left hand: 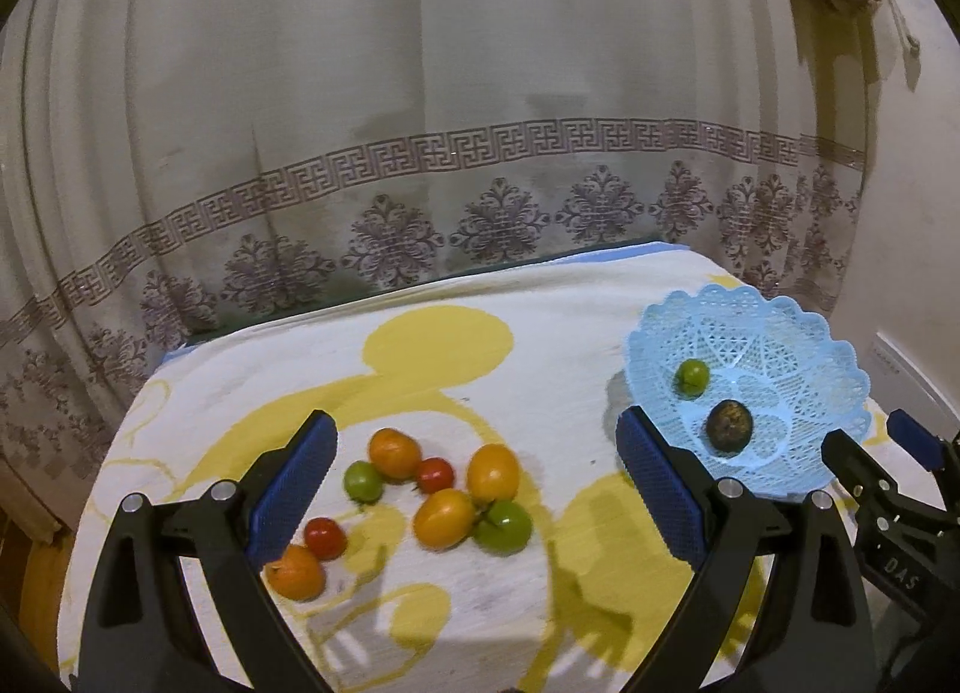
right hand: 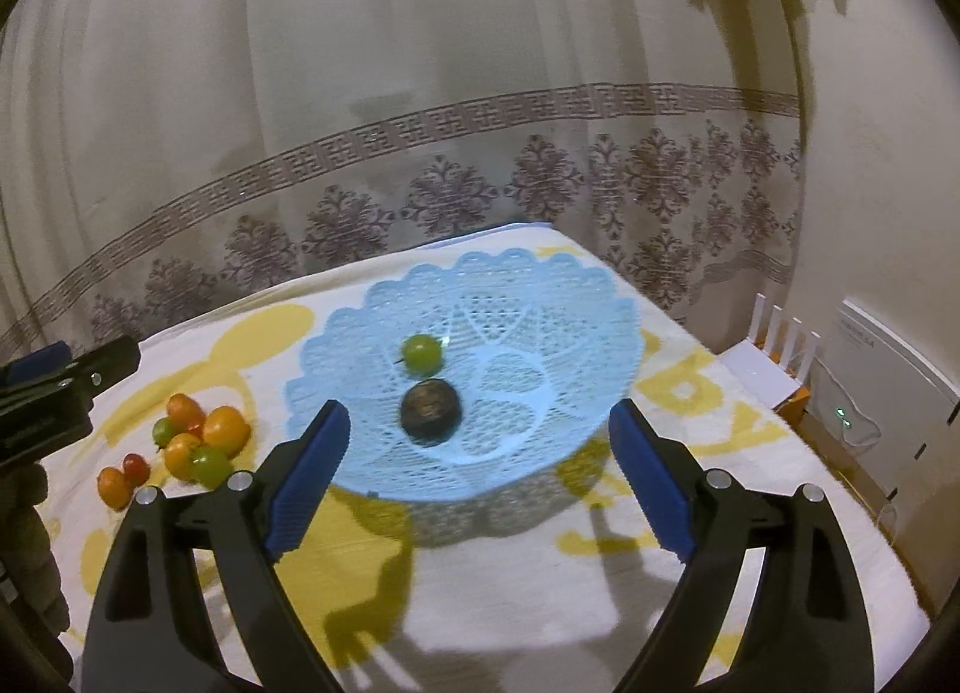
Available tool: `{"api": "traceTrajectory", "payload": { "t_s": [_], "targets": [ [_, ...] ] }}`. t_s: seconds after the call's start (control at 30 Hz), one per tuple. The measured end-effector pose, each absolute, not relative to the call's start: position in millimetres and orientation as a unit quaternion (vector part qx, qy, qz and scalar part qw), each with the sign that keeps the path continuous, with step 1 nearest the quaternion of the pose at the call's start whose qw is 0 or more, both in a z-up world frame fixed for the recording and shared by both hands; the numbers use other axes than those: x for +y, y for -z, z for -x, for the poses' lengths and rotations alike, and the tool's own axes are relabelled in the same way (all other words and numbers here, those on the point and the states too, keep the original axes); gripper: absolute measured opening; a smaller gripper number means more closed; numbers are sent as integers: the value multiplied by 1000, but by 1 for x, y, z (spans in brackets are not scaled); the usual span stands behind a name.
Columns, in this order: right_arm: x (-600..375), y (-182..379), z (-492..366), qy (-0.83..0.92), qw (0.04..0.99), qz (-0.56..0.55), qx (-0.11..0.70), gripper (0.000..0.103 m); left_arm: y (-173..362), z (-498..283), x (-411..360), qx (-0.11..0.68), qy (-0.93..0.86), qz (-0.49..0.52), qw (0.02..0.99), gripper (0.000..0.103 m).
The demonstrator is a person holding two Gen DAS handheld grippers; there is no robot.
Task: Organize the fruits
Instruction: 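Move both open tools back toward the tomato cluster, then grasp the large tangerine with the left tool while the right tool grasps a green tomato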
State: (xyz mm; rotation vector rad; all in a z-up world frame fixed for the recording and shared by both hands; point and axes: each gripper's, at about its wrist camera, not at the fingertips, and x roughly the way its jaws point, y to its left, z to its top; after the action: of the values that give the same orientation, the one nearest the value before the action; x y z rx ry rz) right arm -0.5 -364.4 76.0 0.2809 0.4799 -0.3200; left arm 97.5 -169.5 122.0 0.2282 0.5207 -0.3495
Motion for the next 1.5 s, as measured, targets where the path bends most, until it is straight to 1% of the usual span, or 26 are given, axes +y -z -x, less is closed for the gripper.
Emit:
{"api": "traceTrajectory", "payload": {
  "t_s": [0.47, 0.57, 0.77, 1.07, 1.23, 1.4, 1.5],
  "targets": [
    [-318, -82, -15, 118, 955, -109, 250, 90, -120, -98, -133, 252, 144, -116, 950, 94],
    [-309, -82, -18, 109, 956, -103, 254, 90, -117, -104, -118, 269, 141, -103, 947, 94],
    [-292, -77, -26, 89, 956, -89, 266, 90, -109, -129, -78, 318, 127, -42, 939, 94],
    [-266, -68, -40, 41, 951, -75, 296, 90, -104, -158, -27, 342, 92, -6, 935, 94],
    [-252, -62, -49, 14, 947, -66, 315, 90, -103, -163, -12, 354, 98, 11, 930, 94],
    [-245, -54, -56, 0, 941, -63, 333, 90, -93, -158, -24, 358, 136, -22, 923, 94],
    [-243, -52, -58, -4, 939, -63, 337, 90, -77, -153, -30, 361, 155, -43, 918, 93]
  ]
}}
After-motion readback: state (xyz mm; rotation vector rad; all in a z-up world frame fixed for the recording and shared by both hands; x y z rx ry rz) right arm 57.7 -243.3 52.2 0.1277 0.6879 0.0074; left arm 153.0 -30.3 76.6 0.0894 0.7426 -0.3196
